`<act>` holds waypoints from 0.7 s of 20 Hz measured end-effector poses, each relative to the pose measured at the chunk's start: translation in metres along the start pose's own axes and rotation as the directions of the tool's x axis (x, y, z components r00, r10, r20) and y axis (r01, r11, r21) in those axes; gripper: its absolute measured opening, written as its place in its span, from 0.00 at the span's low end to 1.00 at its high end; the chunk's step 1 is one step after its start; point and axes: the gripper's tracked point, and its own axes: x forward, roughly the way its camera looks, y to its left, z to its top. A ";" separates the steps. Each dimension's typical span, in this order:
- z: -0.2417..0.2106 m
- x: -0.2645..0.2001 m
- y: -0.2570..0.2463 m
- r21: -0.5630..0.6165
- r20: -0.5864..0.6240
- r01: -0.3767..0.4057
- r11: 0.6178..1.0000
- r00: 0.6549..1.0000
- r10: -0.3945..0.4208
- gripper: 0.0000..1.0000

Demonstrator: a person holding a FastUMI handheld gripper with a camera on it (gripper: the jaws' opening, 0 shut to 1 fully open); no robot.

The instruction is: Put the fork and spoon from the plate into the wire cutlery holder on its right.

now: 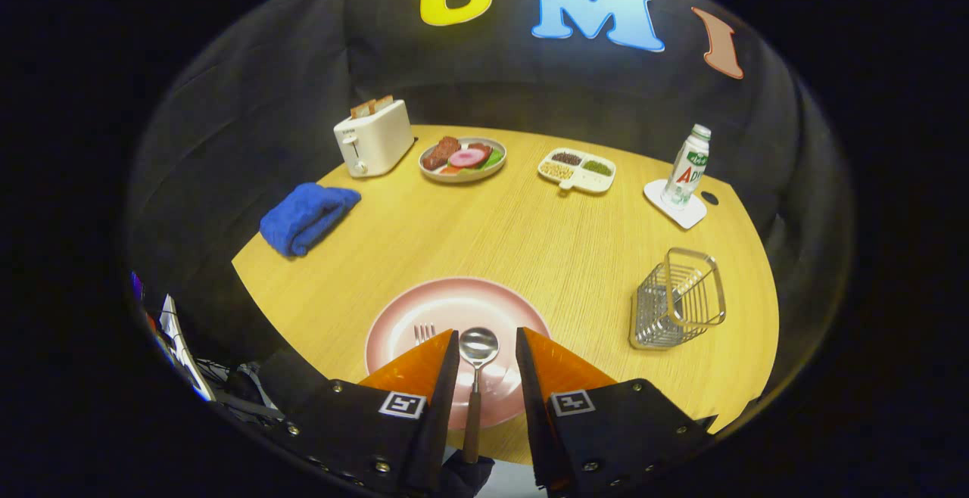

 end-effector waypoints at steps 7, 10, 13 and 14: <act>-0.067 0.029 0.010 0.002 -0.199 -0.032 0.999 0.979 0.032 0.46; -0.085 0.038 0.010 0.006 -0.260 -0.033 0.999 0.965 0.033 0.46; -0.089 0.042 0.015 0.014 -0.286 -0.050 0.999 0.957 0.051 0.45; -0.089 0.043 0.015 0.009 -0.293 -0.052 0.999 0.955 0.052 0.45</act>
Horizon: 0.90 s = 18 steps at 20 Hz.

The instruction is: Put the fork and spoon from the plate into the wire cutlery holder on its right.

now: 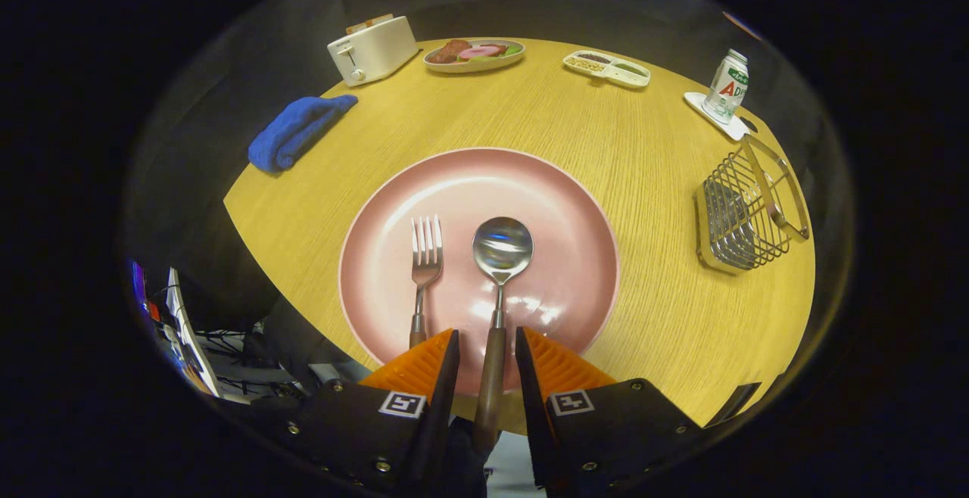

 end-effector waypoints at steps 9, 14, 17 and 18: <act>-0.003 -0.004 -0.001 0.139 -0.016 -0.052 0.989 0.998 0.055 0.04; 0.013 -0.022 -0.012 0.202 0.039 -0.066 0.977 0.997 0.060 0.04; 0.027 -0.033 -0.020 0.217 0.076 -0.065 0.974 0.996 0.050 0.04; 0.032 -0.038 -0.025 0.224 0.090 -0.065 0.973 0.995 0.046 0.04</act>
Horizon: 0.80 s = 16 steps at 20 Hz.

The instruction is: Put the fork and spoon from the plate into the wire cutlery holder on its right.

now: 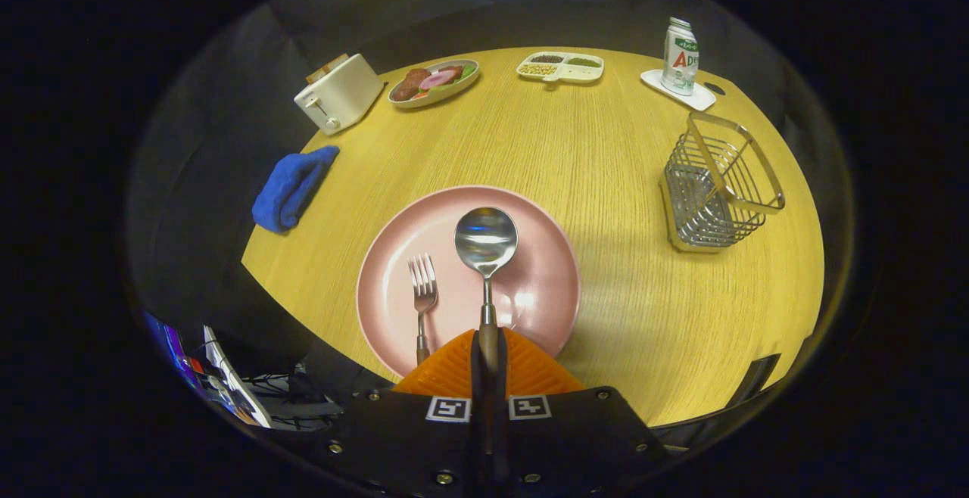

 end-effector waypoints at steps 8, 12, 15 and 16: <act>0.067 -0.050 -0.046 0.083 0.137 0.038 0.996 0.989 -0.050 0.04; 0.084 -0.071 -0.083 0.127 0.168 0.087 0.988 0.980 -0.108 0.04; 0.087 -0.078 -0.105 0.156 0.162 0.115 0.981 0.977 -0.140 0.04; 0.085 -0.079 -0.112 0.165 0.156 0.126 0.978 0.976 -0.152 0.04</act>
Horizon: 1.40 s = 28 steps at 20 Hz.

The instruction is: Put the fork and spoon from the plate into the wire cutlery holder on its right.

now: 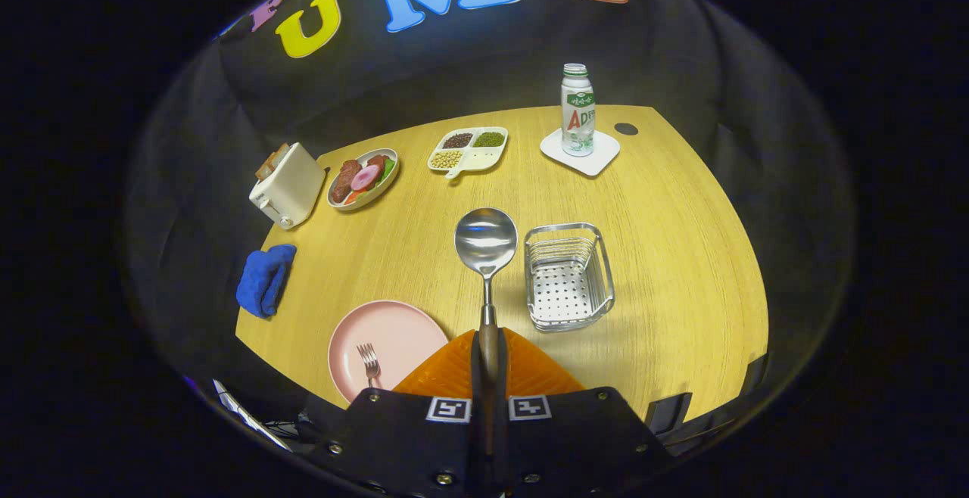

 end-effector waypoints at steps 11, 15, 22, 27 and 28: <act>-0.021 0.016 -0.054 0.081 -0.141 0.140 0.987 0.982 -0.127 0.04; -0.021 0.020 -0.059 0.071 -0.162 0.159 0.985 0.976 -0.146 0.05; -0.014 0.022 -0.057 0.071 -0.159 0.154 0.986 0.977 -0.141 0.09; -0.002 0.017 -0.058 0.075 -0.122 0.150 0.986 0.983 -0.140 0.12; -0.001 0.016 -0.058 0.070 -0.117 0.155 0.985 0.982 -0.146 0.13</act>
